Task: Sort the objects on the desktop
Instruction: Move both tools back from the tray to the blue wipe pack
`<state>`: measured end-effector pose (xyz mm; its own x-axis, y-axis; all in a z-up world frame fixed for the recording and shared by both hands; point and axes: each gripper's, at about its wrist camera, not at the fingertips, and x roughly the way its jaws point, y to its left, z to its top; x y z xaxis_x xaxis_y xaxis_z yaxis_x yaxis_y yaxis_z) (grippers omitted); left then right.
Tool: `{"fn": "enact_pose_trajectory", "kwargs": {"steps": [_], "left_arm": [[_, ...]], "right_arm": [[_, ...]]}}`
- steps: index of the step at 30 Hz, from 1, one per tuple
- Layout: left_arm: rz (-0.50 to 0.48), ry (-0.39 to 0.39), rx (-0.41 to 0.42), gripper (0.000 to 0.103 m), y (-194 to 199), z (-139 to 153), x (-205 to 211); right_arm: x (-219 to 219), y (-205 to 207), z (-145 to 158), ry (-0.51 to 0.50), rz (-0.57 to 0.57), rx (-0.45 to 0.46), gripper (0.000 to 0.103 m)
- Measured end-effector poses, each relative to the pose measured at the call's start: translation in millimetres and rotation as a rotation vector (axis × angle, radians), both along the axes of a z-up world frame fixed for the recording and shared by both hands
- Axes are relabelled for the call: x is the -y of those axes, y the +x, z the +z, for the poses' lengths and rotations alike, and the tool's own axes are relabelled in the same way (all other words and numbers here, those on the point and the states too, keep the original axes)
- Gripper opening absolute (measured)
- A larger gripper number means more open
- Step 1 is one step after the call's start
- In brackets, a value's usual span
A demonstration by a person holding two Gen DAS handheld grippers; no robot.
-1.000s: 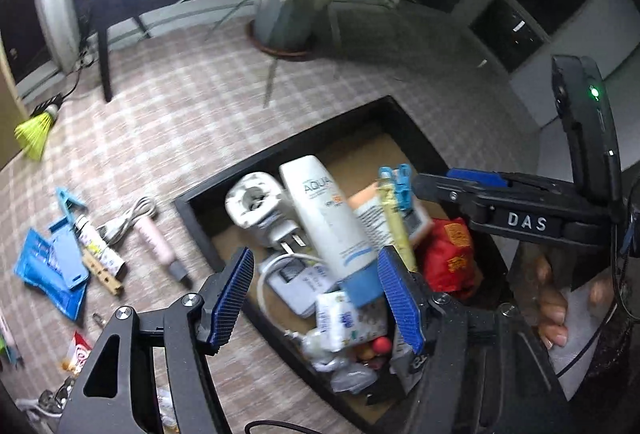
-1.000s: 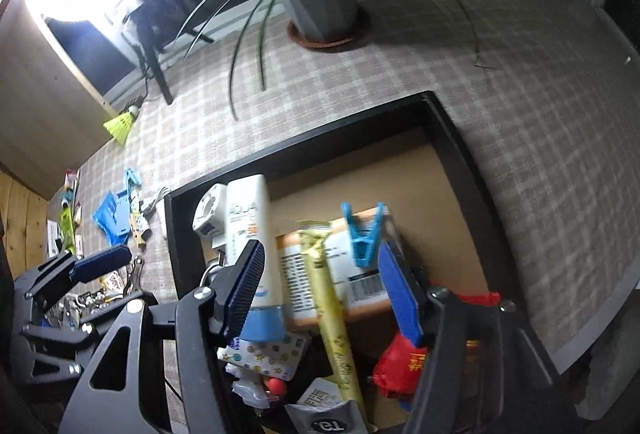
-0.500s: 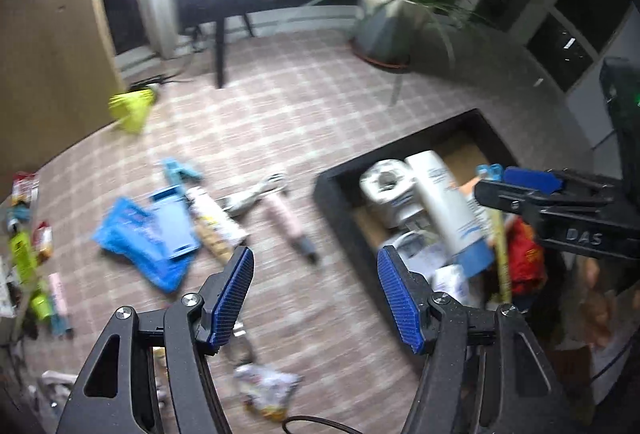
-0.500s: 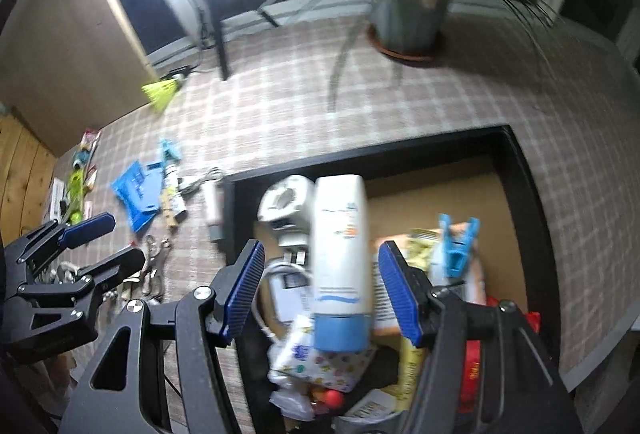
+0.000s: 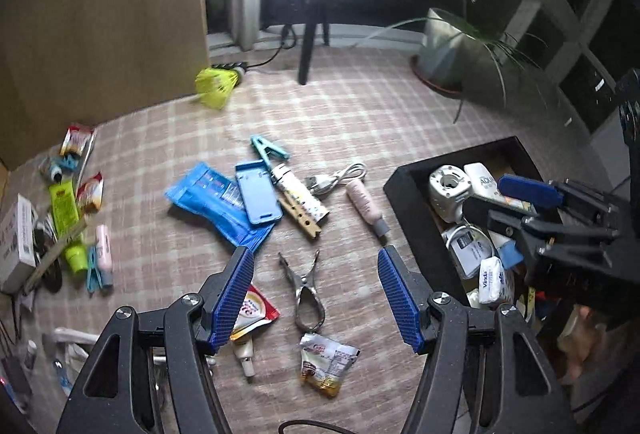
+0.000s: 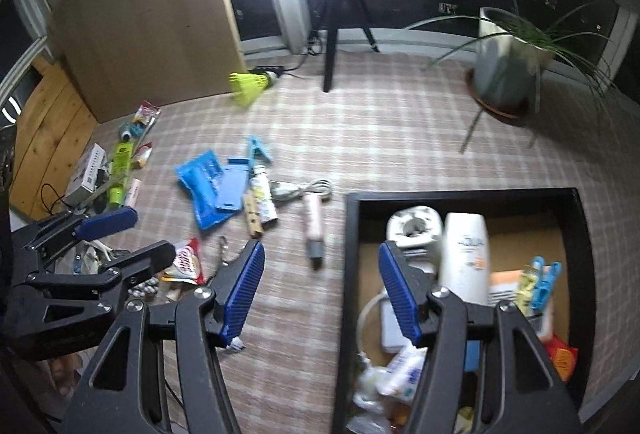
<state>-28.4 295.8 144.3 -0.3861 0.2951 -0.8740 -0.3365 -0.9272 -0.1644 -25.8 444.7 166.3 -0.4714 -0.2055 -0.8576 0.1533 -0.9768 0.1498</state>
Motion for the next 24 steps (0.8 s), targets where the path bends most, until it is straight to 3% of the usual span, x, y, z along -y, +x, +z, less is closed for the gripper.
{"fn": "enact_pose_trajectory", "kwargs": {"steps": [6, 15, 18, 24], "left_arm": [[0.082, 0.017, 0.052, 0.062, -6.0, -17.3, 31.3], [0.219, 0.020, 0.072, 0.062, -17.3, -26.3, 90.6], [0.259, 0.057, 0.101, 0.062, -26.0, -32.7, 109.1], [0.279, 0.094, 0.161, 0.060, -44.1, -52.7, 110.5]], "right_arm": [[12.6, 0.7, -19.7, -0.082, -0.002, 0.057, 0.059], [29.5, -12.2, -24.5, -0.052, 0.023, 0.069, 0.059], [33.8, -20.8, -29.9, -0.046, 0.029, 0.079, 0.059], [44.0, -37.6, -52.9, -0.059, 0.050, 0.130, 0.057]]}}
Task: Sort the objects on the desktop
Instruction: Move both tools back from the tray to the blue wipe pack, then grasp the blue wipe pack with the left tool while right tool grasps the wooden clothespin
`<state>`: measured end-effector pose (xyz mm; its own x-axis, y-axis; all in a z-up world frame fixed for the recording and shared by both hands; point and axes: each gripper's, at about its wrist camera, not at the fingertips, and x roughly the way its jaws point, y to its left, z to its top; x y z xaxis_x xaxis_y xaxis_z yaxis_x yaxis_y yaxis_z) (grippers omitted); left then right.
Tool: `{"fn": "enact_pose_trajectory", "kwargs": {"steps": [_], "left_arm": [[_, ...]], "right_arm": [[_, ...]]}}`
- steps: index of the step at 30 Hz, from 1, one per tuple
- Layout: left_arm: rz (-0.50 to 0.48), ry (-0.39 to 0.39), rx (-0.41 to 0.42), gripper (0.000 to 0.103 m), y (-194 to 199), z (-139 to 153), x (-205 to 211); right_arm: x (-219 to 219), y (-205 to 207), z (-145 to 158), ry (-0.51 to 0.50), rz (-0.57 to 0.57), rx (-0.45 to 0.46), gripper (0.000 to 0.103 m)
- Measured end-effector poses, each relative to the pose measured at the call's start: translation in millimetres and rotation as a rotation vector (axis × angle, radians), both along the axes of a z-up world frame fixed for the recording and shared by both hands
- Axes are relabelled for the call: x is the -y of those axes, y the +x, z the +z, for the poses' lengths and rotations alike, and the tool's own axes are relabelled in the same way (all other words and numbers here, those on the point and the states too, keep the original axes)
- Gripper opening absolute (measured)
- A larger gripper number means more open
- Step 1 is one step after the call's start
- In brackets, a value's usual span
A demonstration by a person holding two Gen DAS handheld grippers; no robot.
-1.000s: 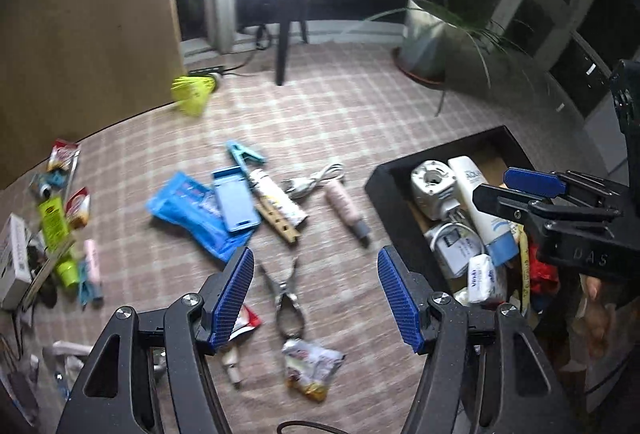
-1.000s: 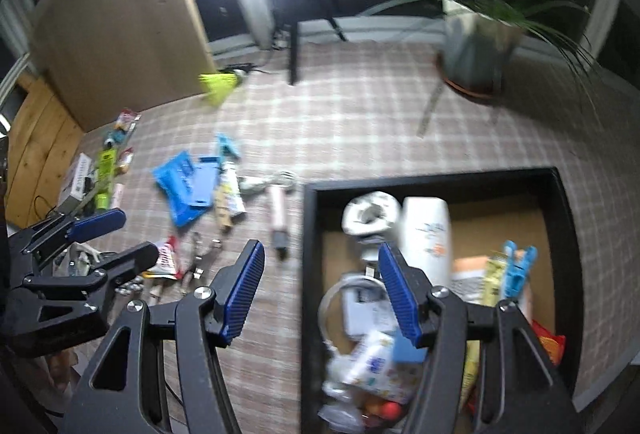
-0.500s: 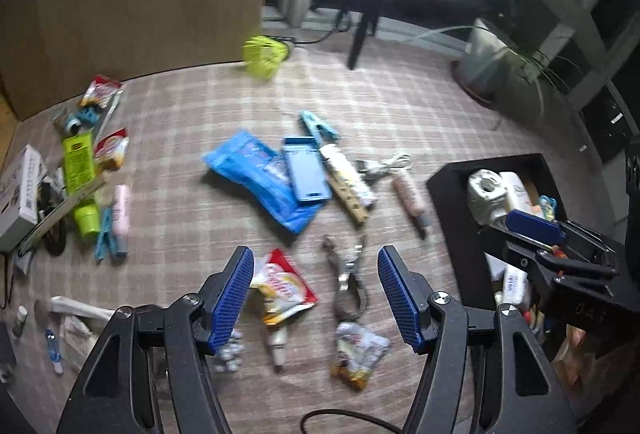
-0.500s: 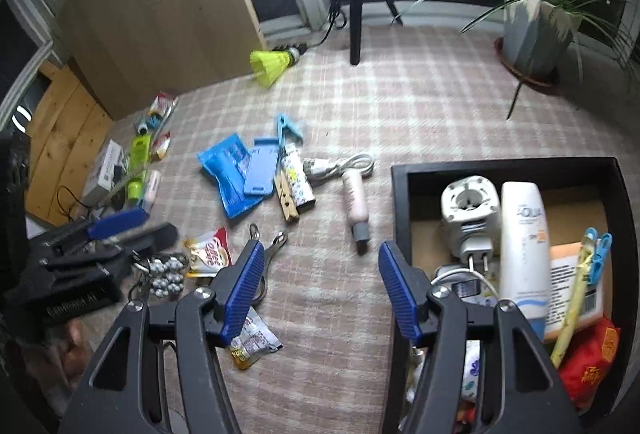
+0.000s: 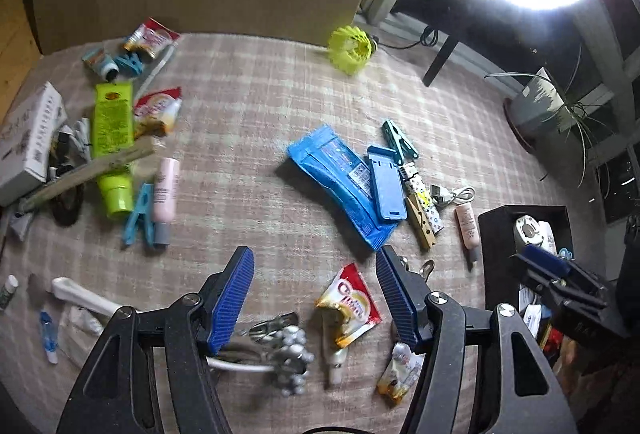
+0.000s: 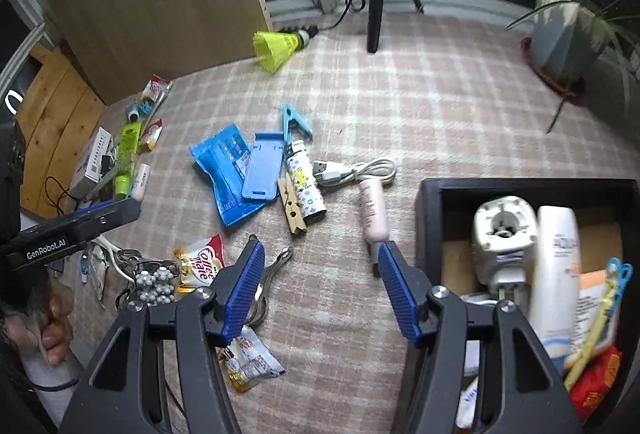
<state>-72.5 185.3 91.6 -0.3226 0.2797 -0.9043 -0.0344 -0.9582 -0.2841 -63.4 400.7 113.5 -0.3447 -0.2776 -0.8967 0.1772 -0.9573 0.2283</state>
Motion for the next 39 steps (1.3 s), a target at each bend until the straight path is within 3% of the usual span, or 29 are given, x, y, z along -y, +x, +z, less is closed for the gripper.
{"fn": "enact_pose_trajectory", "kwargs": {"steps": [2, 4, 17, 20, 26, 32, 34, 39], "left_arm": [[-0.007, 0.024, 0.028, 0.060, -6.7, -8.6, -5.7], [-0.014, 0.043, 0.059, 0.057, -16.4, -19.8, -12.7], [0.003, 0.065, 0.163, 0.054, -55.3, -63.1, -23.8], [-0.009, 0.068, 0.169, 0.045, -59.1, -67.6, -28.0], [-0.016, 0.060, 0.154, 0.039, -67.6, -66.8, -32.6], [-0.037, 0.062, 0.147, 0.023, -71.0, -68.6, -42.2], [-0.043, 0.061, 0.138, 0.017, -70.3, -68.2, -46.9], [-0.048, 0.077, 0.119, 0.011, -67.8, -62.5, -46.3]], "right_arm": [[4.1, -5.2, -7.7, -0.005, 0.010, 0.021, 0.052], [10.1, -10.2, -15.3, -0.013, 0.032, 0.041, 0.039], [44.6, -49.0, -61.9, 0.018, 0.121, 0.144, 0.039], [45.9, -53.5, -68.0, 0.024, 0.112, 0.150, 0.039], [50.5, -64.3, -73.4, 0.036, 0.109, 0.150, 0.036], [64.4, -67.0, -73.8, 0.123, 0.156, 0.114, 0.025], [67.3, -63.9, -73.8, 0.149, 0.162, 0.097, 0.017], [57.6, -60.6, -73.4, 0.098, 0.118, 0.113, 0.013]]}}
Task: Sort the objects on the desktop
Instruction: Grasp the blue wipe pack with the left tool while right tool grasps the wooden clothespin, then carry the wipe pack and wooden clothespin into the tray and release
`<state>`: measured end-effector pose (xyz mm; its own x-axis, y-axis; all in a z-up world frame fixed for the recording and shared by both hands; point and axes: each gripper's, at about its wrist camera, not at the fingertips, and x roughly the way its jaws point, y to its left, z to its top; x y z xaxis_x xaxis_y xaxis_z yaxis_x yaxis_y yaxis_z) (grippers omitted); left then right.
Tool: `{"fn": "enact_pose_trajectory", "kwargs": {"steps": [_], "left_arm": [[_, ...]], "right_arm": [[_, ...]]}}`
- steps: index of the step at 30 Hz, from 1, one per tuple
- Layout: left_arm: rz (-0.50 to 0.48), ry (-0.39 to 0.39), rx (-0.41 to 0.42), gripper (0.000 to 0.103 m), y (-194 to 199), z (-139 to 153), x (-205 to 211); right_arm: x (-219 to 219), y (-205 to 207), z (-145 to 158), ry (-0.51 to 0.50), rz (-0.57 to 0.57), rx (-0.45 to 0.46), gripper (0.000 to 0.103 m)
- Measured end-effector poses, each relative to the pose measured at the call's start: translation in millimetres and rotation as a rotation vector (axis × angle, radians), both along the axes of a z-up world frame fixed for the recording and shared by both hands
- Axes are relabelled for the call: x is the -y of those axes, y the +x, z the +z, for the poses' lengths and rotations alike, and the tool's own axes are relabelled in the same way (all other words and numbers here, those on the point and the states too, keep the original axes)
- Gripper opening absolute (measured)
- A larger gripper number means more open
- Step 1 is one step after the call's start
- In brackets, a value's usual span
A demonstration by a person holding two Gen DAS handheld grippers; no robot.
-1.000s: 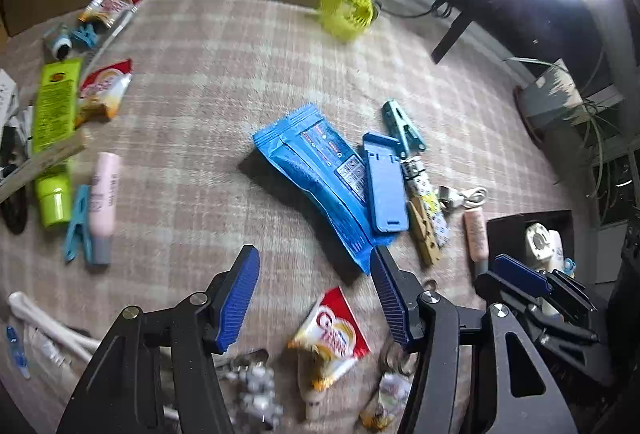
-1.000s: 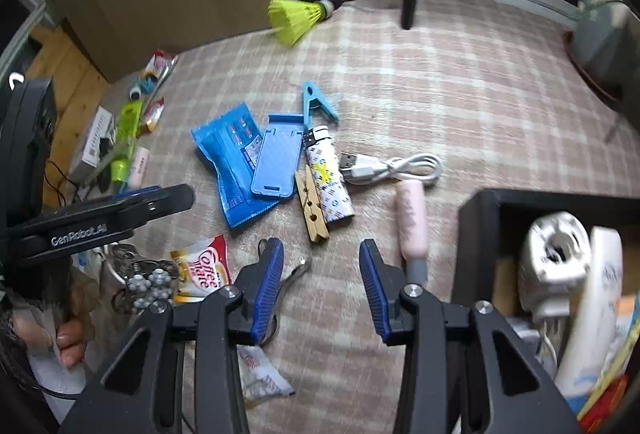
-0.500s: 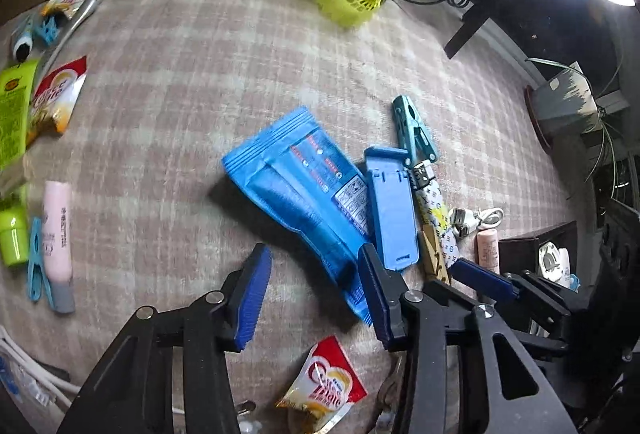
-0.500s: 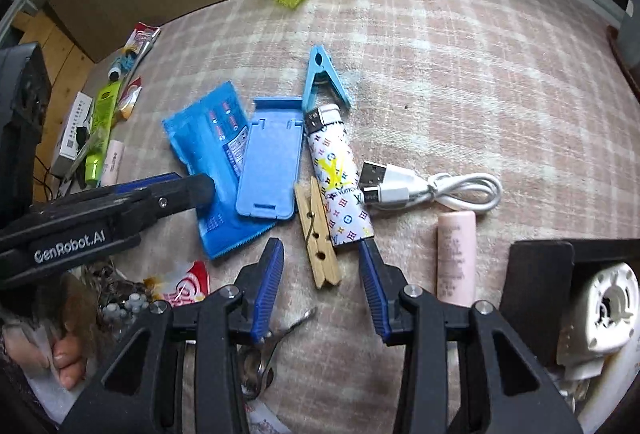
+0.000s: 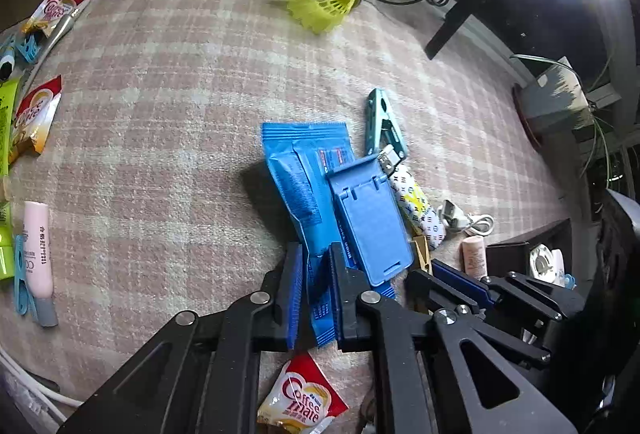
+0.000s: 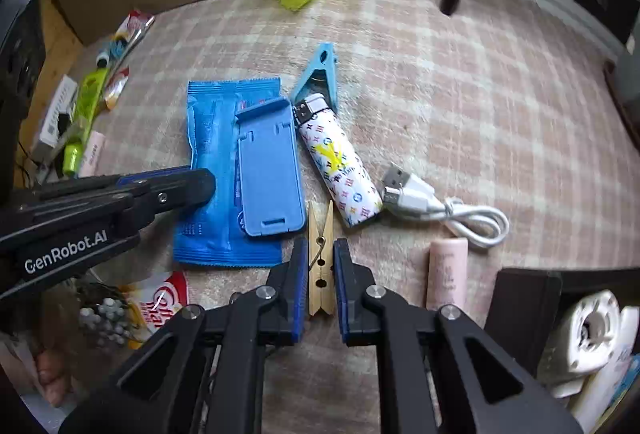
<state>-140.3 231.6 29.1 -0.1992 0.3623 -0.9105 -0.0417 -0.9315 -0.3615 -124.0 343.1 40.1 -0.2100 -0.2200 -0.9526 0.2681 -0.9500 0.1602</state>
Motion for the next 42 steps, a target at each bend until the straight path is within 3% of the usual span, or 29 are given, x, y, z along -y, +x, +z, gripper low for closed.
{"fn": "enact_pose_trajectory", "kwargs": {"steps": [13, 19, 25, 32, 42], "left_arm": [[0.044, 0.003, -0.086, 0.002, 18.7, 40.2, 25.3], [0.043, 0.022, -0.106, 0.002, 22.7, 50.3, 16.5], [0.002, 0.047, -0.153, 0.002, 38.0, 81.8, 4.8], [-0.139, 0.091, -0.185, 0.002, 53.5, 105.6, -54.7], [-0.428, 0.172, -0.186, 0.002, 102.1, 134.2, -174.7]], "right_arm": [[-39.7, 15.5, 45.1, -0.093, -0.083, -0.068, 0.013], [-51.1, 31.0, 61.4, -0.096, -0.110, -0.106, 0.013], [-71.7, 48.8, 82.2, -0.095, -0.174, -0.154, 0.012], [-128.3, 79.0, 101.3, -0.099, -0.297, -0.189, 0.013], [-225.1, 128.9, 115.1, -0.058, -0.513, -0.217, 0.013]]}}
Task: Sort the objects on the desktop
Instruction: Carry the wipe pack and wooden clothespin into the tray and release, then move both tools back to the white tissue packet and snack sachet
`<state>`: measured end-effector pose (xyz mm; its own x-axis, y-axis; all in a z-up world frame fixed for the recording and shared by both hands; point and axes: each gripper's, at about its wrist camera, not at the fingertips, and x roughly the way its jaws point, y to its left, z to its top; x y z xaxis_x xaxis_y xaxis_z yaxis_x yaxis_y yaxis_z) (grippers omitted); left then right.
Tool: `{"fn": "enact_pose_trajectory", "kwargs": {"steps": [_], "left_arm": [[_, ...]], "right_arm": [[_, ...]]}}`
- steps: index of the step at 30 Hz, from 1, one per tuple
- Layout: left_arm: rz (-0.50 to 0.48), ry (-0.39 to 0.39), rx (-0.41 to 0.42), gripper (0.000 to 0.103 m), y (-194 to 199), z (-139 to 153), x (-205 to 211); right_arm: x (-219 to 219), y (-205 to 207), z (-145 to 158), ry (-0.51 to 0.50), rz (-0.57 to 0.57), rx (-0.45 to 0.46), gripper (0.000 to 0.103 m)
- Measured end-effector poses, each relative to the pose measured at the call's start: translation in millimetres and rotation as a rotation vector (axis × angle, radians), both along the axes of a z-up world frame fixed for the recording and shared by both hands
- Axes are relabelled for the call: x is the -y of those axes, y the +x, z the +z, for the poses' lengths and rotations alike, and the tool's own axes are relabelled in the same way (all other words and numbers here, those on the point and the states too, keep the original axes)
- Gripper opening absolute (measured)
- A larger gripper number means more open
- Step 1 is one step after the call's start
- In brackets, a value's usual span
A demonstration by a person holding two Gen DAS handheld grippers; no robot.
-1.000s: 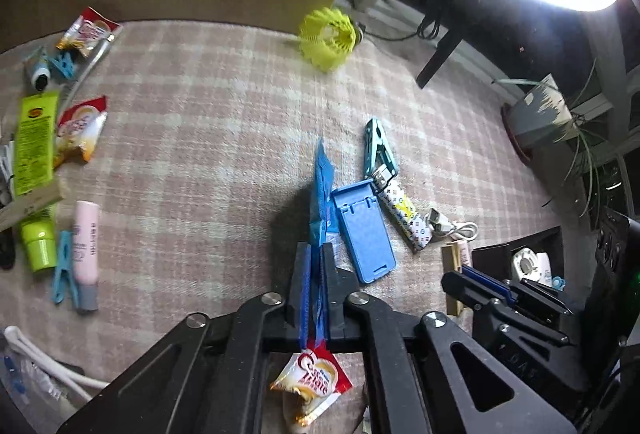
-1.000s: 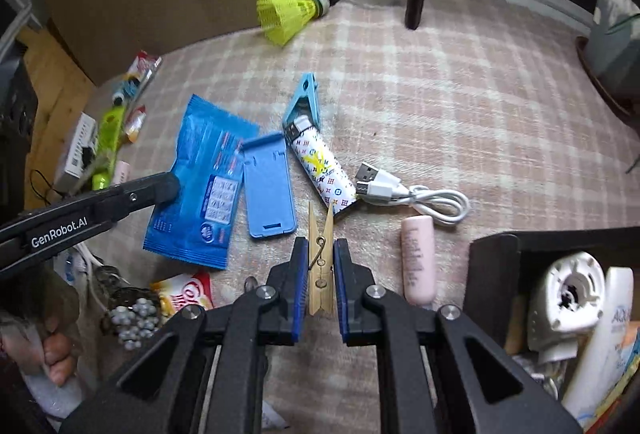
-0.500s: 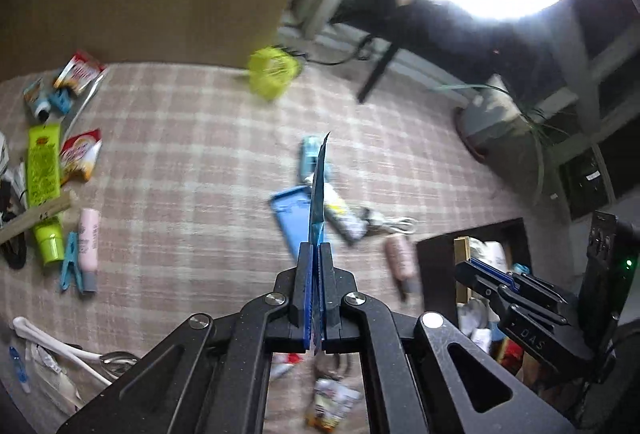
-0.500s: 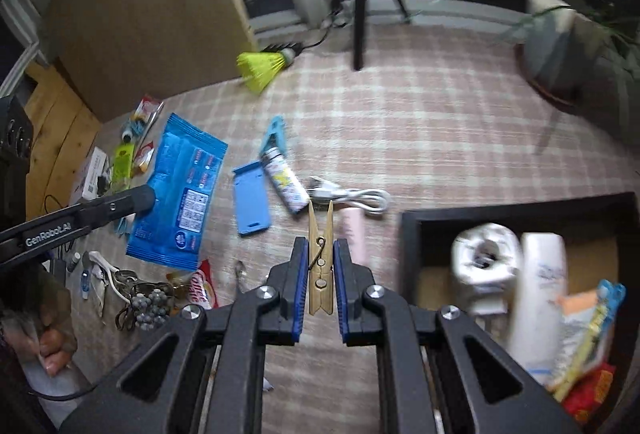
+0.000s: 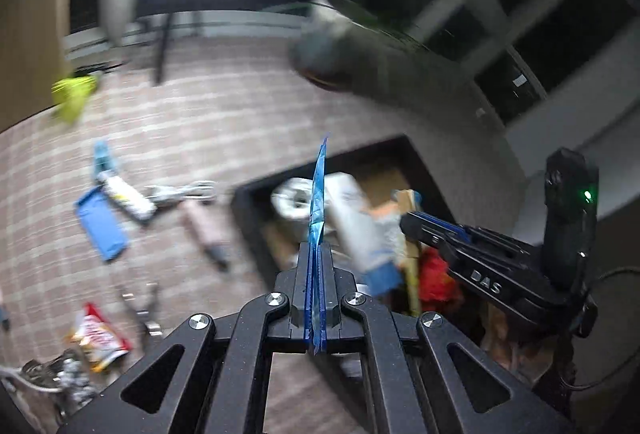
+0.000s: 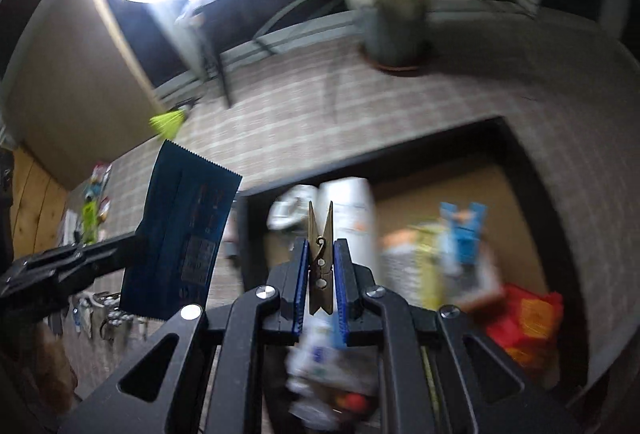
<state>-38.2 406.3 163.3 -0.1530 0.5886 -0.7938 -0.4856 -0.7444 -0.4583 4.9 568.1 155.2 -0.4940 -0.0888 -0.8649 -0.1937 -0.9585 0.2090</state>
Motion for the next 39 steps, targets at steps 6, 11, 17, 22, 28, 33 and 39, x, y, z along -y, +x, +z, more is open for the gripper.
{"fn": "enact_pose_trajectory", "kwargs": {"steps": [6, 11, 17, 22, 28, 33, 39], "left_arm": [[-0.150, 0.012, -0.004, 0.002, 32.2, 7.5, -63.1], [-0.221, -0.012, 0.002, 0.002, 52.6, 6.6, -92.1], [-0.197, -0.079, -0.009, 0.041, 55.2, -2.1, -92.3], [-0.134, -0.125, -0.047, 0.041, 44.7, -2.0, -67.9], [-0.023, -0.167, -0.034, 0.044, 29.0, -14.1, -26.1], [0.065, -0.207, -0.004, 0.044, 21.4, -29.3, 14.8], [0.183, -0.212, 0.045, 0.044, 15.2, -44.4, 71.2]], "right_arm": [[-42.9, 30.2, 1.1, 0.019, -0.095, 0.002, 0.013], [-64.2, 42.9, -1.2, 0.011, -0.156, 0.004, 0.013], [-66.4, 45.2, -4.2, -0.021, -0.157, 0.018, 0.025], [-54.1, 41.0, -5.1, -0.020, -0.126, 0.028, 0.025], [-26.5, 34.0, -8.0, -0.019, -0.058, 0.041, 0.033], [-2.8, 32.0, -13.3, -0.018, 0.000, 0.058, 0.034], [32.3, 28.1, -17.2, -0.039, 0.077, 0.070, 0.034]]}}
